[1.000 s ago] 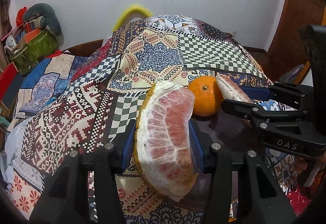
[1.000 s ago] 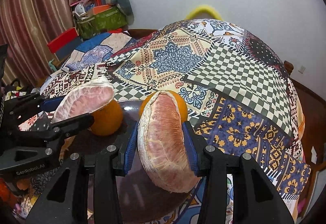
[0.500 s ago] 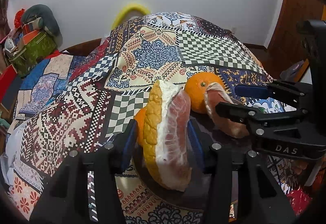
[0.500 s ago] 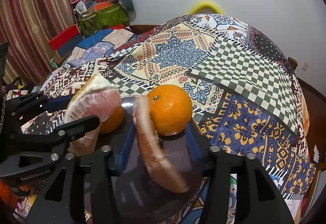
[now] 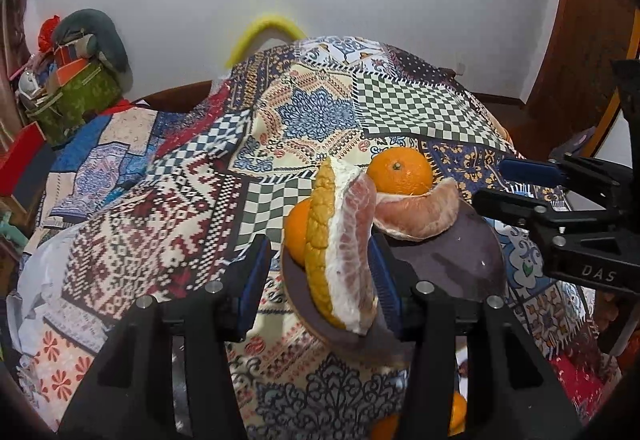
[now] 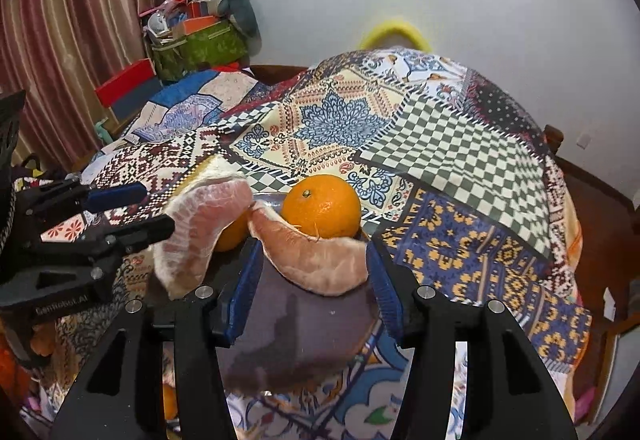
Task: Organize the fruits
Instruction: 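Lower the pomelo wedges onto the plate beside the oranges and open both tools, then withdraw both tools from the plate toward the two yellow cylindrical fruits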
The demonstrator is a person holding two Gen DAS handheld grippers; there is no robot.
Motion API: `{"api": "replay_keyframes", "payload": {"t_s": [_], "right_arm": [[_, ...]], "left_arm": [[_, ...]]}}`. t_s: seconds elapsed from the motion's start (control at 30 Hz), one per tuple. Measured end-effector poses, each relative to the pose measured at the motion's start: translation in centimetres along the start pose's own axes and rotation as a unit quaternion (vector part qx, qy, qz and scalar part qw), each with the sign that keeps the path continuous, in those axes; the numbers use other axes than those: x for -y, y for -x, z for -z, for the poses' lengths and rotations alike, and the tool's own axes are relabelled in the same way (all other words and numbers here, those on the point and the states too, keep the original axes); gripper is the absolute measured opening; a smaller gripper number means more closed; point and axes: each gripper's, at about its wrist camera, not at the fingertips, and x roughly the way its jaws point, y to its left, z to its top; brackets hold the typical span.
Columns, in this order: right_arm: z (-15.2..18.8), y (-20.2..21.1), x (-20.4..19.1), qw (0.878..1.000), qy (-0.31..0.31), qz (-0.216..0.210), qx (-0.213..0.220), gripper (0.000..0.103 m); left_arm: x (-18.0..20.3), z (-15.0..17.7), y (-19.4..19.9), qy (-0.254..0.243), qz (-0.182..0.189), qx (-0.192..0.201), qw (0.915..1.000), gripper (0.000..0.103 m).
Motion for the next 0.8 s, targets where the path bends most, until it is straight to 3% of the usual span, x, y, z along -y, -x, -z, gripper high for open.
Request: {"api": "replay_keyframes", "payload": {"t_s": [0.33,0.8], "right_arm": [[1.5,4.6,-2.0,0.999,0.009,0.012,0.028,0.05],[6.6,10.3,-3.5,0.999,0.0,0.031,0.033,0.052]], "left_arm": [[-0.6,2.2,5.0,0.001,-0.004,0.007,1.0,0.05],[0.1,8.4,9.2,-0.005,0.005,-0.02,0.9998,0.058]]}}
